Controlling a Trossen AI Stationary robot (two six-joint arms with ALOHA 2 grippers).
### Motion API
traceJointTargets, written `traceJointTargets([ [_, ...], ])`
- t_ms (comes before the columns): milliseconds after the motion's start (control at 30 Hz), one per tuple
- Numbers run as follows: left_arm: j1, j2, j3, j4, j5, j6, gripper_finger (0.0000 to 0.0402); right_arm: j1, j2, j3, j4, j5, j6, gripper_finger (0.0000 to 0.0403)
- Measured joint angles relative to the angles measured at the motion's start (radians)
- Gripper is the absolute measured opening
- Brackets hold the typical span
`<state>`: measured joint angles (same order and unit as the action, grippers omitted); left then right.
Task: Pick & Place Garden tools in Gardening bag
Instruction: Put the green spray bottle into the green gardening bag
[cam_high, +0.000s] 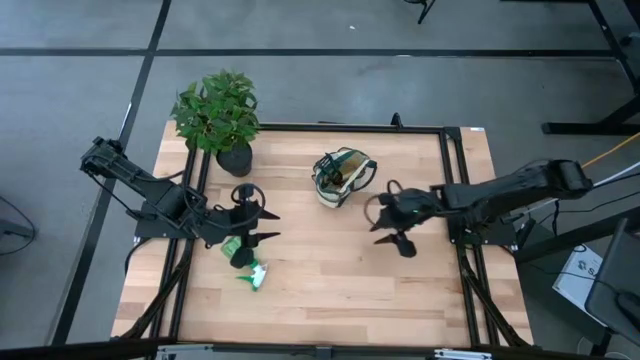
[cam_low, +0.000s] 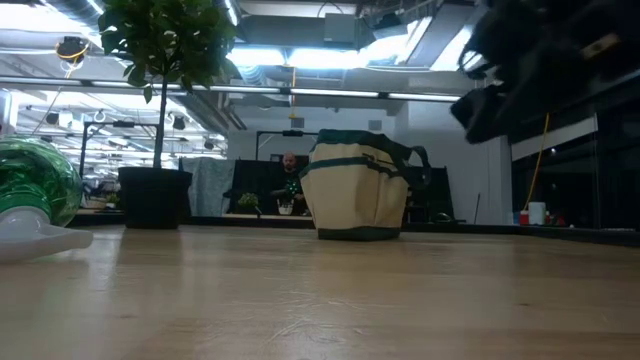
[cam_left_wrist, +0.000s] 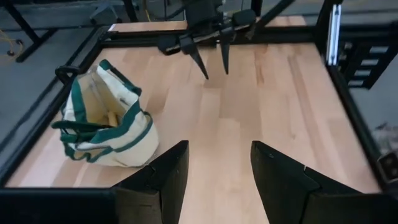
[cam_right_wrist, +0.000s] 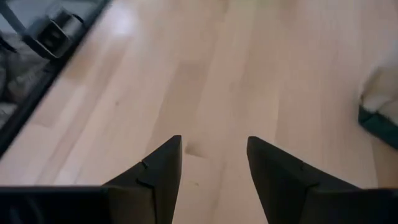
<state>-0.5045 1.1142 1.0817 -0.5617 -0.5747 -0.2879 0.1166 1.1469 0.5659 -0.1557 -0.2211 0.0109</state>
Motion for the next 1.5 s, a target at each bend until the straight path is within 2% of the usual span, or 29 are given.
traceJointTargets([
  [100, 0.0, 0.0, 0.0, 0.016, 0.0, -0.022, 0.0169, 0.016, -0.107, -0.079, 0.065, 0.0, 0.003, 0.0186],
  [367, 0.0, 0.0, 0.0, 0.02, 0.0, -0.022, 0.0169, 0.069, -0.387, -0.205, 0.081, 0.0, -0.041, 0.0186],
  [567, 0.0, 0.0, 0.0, 0.028, 0.0, -0.023, 0.0169, 0.076, -0.542, -0.316, 0.185, 0.003, -0.064, 0.0186],
  [733, 0.0, 0.0, 0.0, 0.028, 0.0, -0.023, 0.0169, 0.076, -0.603, -0.377, 0.226, 0.026, -0.065, 0.0186],
  [967, 0.0, 0.0, 0.0, 0.028, 0.0, -0.022, 0.0169, 0.075, -0.635, -0.453, 0.32, 0.127, -0.097, 0.0186],
  [1333, 0.0, 0.0, 0.0, 0.027, 0.0, -0.017, 0.0169, 0.052, -0.713, -0.49, 0.306, 0.051, -0.168, 0.0186],
  [1500, 0.0, 0.0, 0.0, 0.027, 0.0, 0.064, 0.0169, 0.018, -0.791, -0.494, 0.239, 0.044, -0.164, 0.0186],
])
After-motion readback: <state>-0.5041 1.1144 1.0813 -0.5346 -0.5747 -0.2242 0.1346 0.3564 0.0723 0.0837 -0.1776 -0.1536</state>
